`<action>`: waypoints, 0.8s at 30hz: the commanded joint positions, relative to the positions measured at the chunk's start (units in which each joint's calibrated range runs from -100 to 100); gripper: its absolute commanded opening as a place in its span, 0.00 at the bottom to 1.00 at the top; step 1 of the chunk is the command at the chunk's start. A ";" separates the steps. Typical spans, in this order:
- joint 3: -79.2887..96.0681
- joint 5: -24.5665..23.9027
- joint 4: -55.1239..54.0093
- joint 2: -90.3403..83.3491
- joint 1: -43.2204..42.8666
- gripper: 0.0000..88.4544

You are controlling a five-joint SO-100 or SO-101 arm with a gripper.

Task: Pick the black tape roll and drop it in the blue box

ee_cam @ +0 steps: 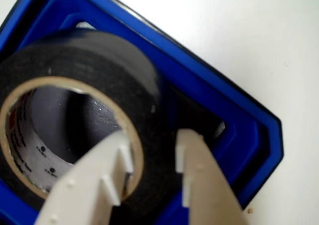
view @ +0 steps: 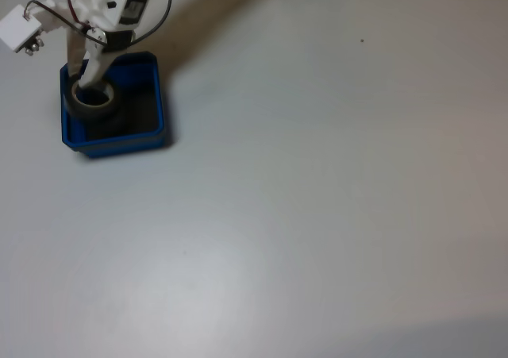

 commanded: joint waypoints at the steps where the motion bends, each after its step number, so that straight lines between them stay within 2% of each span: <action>1: -3.52 0.27 -0.53 0.49 0.36 0.01; 24: -3.61 0.35 -0.53 4.25 -0.32 0.01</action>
